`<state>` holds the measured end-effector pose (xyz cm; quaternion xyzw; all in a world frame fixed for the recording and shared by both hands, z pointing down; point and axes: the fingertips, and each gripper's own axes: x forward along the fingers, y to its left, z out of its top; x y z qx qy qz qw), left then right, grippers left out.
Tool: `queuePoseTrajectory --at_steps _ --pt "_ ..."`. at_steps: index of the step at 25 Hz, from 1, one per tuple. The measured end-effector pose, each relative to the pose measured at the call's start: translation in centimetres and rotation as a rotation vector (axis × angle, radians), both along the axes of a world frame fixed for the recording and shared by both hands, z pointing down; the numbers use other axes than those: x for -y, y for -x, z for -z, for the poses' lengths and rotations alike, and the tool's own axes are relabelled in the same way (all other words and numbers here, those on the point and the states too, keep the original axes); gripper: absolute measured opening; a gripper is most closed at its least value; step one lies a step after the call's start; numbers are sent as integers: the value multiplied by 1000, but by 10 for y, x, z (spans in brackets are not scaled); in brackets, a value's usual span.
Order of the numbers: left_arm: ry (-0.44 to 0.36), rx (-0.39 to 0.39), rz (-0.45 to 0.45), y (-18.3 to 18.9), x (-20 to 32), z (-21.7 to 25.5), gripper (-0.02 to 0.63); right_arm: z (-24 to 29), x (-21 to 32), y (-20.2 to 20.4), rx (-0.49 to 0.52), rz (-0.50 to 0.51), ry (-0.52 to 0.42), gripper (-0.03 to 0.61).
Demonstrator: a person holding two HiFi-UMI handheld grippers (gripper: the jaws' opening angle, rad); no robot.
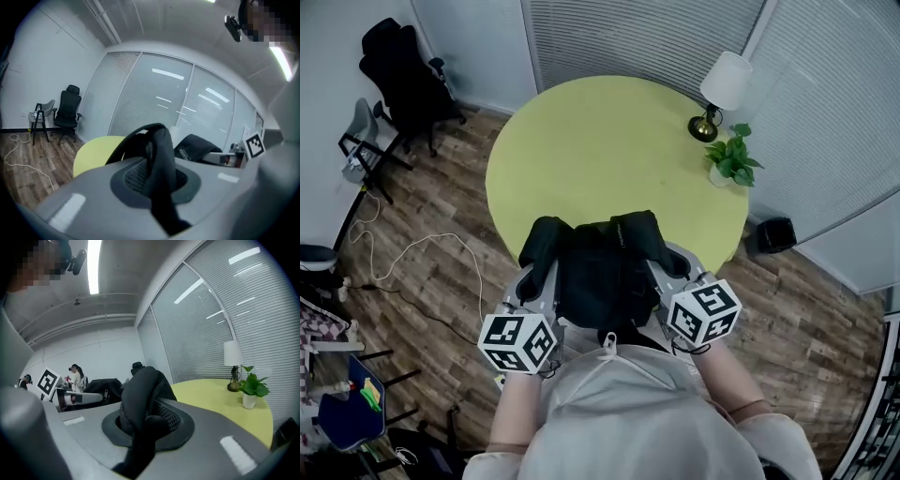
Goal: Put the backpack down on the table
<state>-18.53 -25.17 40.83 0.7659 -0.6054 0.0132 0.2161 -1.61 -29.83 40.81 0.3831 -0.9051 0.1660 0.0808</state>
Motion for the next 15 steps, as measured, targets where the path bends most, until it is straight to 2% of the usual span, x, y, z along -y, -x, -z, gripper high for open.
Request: queuePoseTrajectory --at_steps 5,15 --pt "-4 7 31 1 77 1 38 4 78 3 -11 45 -11 51" --pt "21 13 57 -11 203 -13 38 -7 207 -9 -25 45 -2 52"
